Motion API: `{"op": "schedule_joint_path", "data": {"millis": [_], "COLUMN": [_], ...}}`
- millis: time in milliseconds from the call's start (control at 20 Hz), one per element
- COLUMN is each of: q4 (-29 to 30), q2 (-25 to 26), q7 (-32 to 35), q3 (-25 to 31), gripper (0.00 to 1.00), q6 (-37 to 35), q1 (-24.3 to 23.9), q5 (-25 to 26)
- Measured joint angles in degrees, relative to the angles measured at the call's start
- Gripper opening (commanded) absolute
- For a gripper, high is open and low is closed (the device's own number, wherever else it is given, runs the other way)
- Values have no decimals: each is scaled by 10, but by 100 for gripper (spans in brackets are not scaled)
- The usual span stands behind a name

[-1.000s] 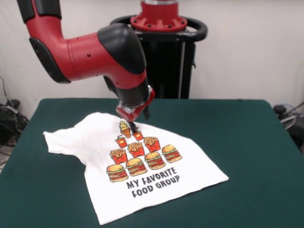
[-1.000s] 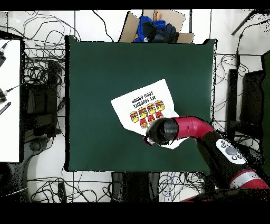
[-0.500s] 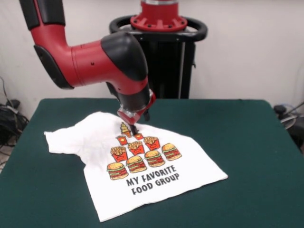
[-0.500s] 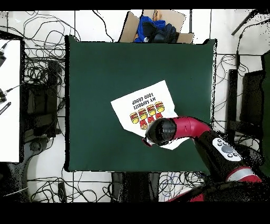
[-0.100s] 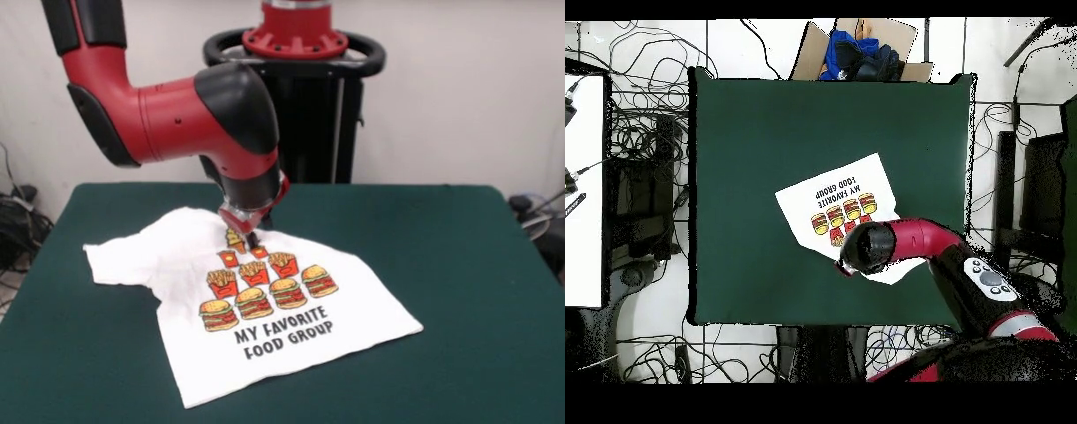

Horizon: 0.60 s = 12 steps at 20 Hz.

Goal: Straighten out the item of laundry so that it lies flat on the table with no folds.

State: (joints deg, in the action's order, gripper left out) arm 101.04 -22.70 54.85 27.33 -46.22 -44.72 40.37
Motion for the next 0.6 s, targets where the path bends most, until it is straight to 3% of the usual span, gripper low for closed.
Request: {"op": "schedule_joint_path", "data": {"millis": [600], "q4": [-2], "q2": [1], "q7": [0], "q3": [-8], "gripper": [0], "q6": [7], "q1": [6], "q5": [0]}}
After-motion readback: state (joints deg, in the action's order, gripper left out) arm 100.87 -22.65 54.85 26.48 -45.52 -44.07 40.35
